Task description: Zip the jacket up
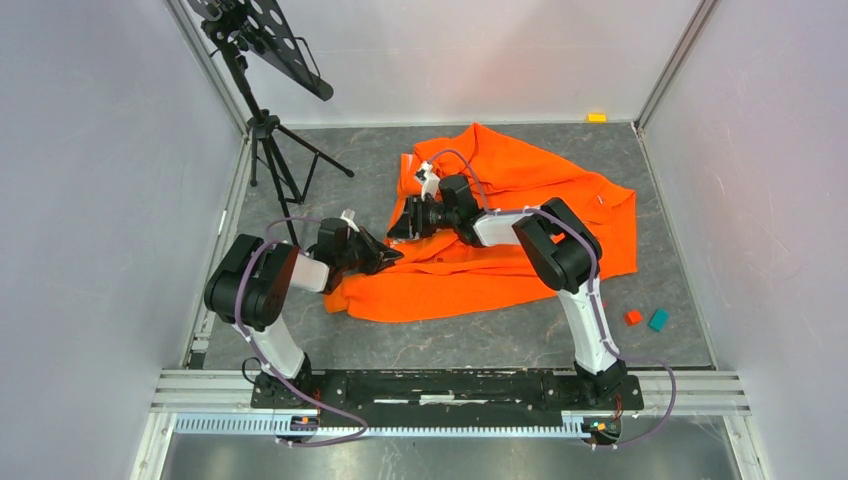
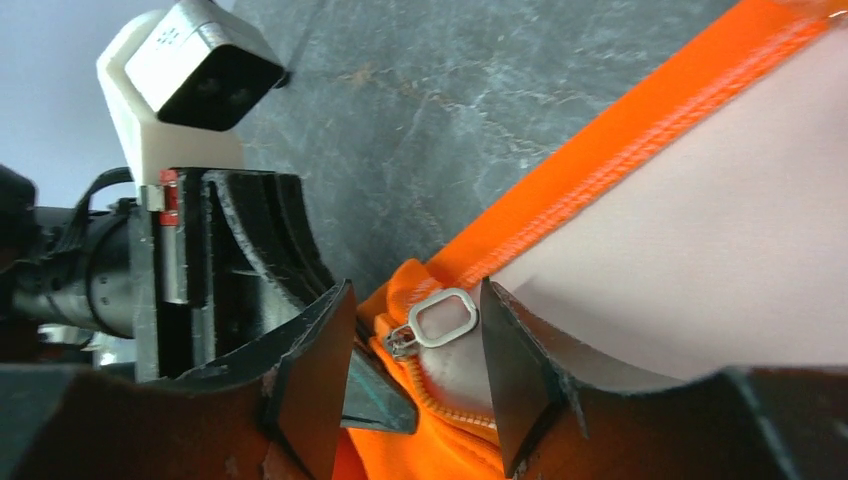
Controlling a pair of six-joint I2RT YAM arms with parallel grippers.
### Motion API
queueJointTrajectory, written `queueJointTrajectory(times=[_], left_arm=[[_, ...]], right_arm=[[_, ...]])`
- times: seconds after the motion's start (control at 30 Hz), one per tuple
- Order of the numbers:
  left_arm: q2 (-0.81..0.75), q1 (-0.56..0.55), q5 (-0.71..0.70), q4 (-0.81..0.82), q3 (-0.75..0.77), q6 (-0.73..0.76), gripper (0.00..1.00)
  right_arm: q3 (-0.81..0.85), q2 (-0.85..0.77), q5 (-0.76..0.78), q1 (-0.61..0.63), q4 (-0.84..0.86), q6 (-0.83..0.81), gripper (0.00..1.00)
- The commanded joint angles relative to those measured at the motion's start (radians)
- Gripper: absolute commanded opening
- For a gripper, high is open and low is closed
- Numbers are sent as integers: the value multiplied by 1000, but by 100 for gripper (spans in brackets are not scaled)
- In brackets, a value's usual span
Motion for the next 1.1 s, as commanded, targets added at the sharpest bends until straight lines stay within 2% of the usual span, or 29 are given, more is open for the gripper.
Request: queueJointTrajectory(times=[0.0, 0.07, 0.23, 0.43, 0.5, 0.57, 0.67, 0.77, 0.93, 1.07], left_arm=[[41, -7, -15, -129, -18, 63, 2], [35, -7, -19, -129, -19, 70, 2], [3, -3, -45, -172, -11, 99, 2], [7, -4, -35, -148, -7, 100, 2], [10, -4, -30, -138, -11, 100, 2], [4, -4, -29, -131, -17, 103, 2], [-6, -4, -32, -141, -9, 107, 2], [-18, -4, -35, -153, -3, 111, 2], [-19, -4, -49, -173, 2, 121, 2], [-14, -4, -50, -171, 6, 120, 2]], right_arm=[[45, 23, -125, 21, 137, 117, 49], [27, -4, -183, 25, 234, 186, 43], [-188, -170, -220, 26, 660, 439, 40], [-320, -248, -203, -2, 665, 362, 43], [-307, -237, -214, -41, 590, 276, 44], [-231, -222, -220, -76, 385, 94, 44], [-100, -213, -142, -81, -8, -347, 47], [22, -166, -150, -74, -221, -655, 47], [140, -80, -273, -67, -411, -948, 44], [216, -33, -294, -57, -519, -1047, 41]])
